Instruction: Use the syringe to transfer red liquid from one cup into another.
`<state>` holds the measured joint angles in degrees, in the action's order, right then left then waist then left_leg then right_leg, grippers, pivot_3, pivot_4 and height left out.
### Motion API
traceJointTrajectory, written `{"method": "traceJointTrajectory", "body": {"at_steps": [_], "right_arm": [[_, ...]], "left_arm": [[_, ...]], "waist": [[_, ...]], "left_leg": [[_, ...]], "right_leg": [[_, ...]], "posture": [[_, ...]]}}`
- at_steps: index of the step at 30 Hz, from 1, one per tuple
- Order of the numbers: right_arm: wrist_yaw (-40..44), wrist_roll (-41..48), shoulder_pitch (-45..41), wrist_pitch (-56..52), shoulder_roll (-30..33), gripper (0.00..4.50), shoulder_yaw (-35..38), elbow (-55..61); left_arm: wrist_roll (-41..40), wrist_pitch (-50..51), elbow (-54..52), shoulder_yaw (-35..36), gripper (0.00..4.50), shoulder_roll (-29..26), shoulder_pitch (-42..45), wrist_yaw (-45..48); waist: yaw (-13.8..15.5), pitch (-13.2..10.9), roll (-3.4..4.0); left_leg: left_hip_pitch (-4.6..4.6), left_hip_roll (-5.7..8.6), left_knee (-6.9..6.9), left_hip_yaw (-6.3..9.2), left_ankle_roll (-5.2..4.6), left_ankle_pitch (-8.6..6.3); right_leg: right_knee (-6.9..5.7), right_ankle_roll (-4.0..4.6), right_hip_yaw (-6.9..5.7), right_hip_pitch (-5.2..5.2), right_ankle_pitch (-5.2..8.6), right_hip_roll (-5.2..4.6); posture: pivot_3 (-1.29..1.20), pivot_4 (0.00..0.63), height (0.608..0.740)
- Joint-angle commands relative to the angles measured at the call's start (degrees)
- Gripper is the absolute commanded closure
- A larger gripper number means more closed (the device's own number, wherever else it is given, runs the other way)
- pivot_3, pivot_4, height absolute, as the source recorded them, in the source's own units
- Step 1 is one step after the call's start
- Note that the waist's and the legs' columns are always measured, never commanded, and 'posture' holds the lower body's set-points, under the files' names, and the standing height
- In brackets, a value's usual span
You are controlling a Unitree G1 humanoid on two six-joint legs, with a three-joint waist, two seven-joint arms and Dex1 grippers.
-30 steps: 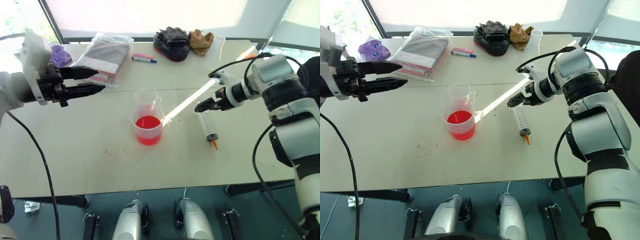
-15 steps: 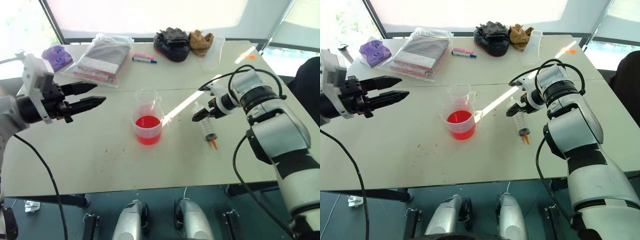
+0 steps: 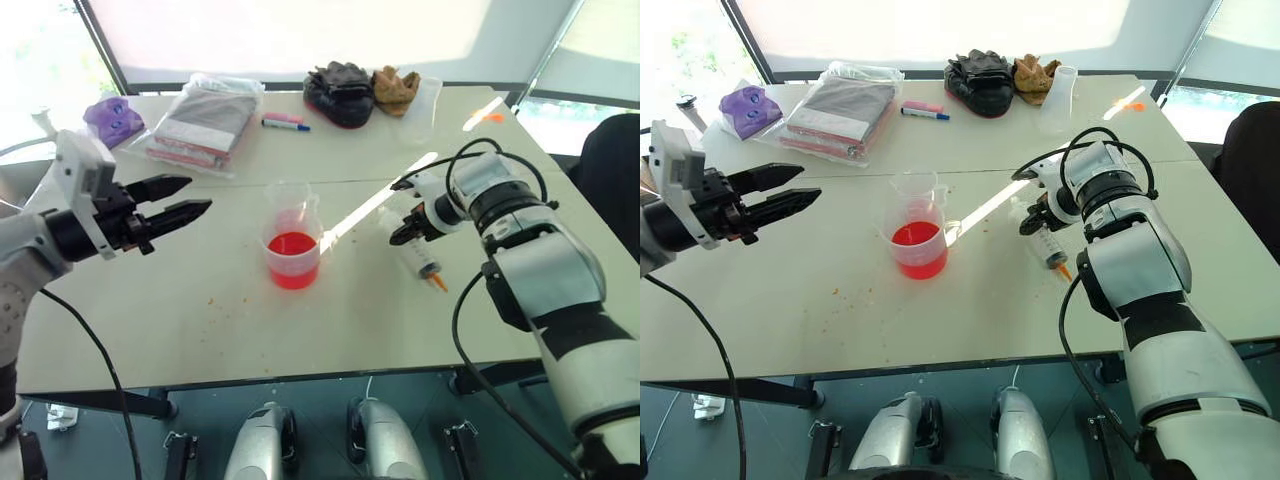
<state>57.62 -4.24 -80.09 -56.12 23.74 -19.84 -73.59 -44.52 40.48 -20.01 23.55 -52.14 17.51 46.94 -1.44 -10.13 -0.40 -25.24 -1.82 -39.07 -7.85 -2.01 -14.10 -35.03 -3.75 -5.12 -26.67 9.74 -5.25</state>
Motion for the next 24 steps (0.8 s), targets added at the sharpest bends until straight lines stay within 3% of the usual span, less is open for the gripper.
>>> {"method": "traceJointTrajectory", "body": {"at_steps": [1,6,11,17,22,24], "right_arm": [[-2.4,-1.8,2.4,0.8,-0.1,3.03,1.1,-1.6],[-4.1,-1.3,2.0,0.2,-0.3,3.03,4.0,-1.3],[-16.7,9.6,-8.8,-3.3,3.3,3.03,22.3,-0.7],[-18.5,16.4,-21.9,-7.7,7.2,3.03,32.2,3.3],[-16.4,23.0,-19.0,-3.7,4.6,3.03,36.1,21.7],[-17.8,27.8,-11.4,-2.8,0.5,3.03,38.6,38.2]], "left_arm": [[-1.1,-0.1,-2.5,2.7,1.92,0.0,-0.4,-1.3],[-1.6,0.0,-2.8,2.3,1.92,0.1,-0.5,-2.2],[-2.7,0.7,-1.2,2.5,1.92,-0.5,1.1,-2.5],[-2.4,0.8,6.1,0.6,1.92,-1.8,7.5,-0.3],[1.9,-2.0,14.2,-4.6,1.92,-1.9,15.1,3.0],[3.8,-3.2,17.3,-7.0,1.92,-1.8,18.3,4.6]], "waist": [[-0.2,0.1,-0.12],[-0.3,0.2,-0.25],[-0.7,0.0,-0.02],[-1.0,-0.1,0.18],[-1.0,-0.1,0.15],[-1.0,0.0,0.04]], "left_leg": [[0.03,0.0,0.0,0.01,0.0,0.0],[0.21,0.0,0.0,0.07,0.01,-0.17],[0.06,0.01,0.0,0.06,0.17,-0.08],[-0.26,-0.04,0.29,0.01,0.09,0.08],[-0.13,-0.04,0.42,0.04,-0.11,-0.02],[-0.11,-0.05,0.39,0.04,-0.1,-0.02]], "right_leg": [[0.0,0.0,0.0,0.03,0.0,0.0],[0.02,0.09,0.0,0.23,0.05,-0.01],[0.01,0.11,0.0,0.06,0.03,-0.02],[-0.08,0.07,0.07,-0.44,0.0,0.12],[-0.04,0.09,0.06,-0.33,0.03,0.16],[-0.05,0.09,0.06,-0.27,0.02,0.15]], "posture": [[0.0,0.15,0.74],[0.0,0.15,0.74],[0.0,0.15,0.74],[0.0,0.15,0.74],[0.0,0.15,0.74],[0.0,0.15,0.74]]}}
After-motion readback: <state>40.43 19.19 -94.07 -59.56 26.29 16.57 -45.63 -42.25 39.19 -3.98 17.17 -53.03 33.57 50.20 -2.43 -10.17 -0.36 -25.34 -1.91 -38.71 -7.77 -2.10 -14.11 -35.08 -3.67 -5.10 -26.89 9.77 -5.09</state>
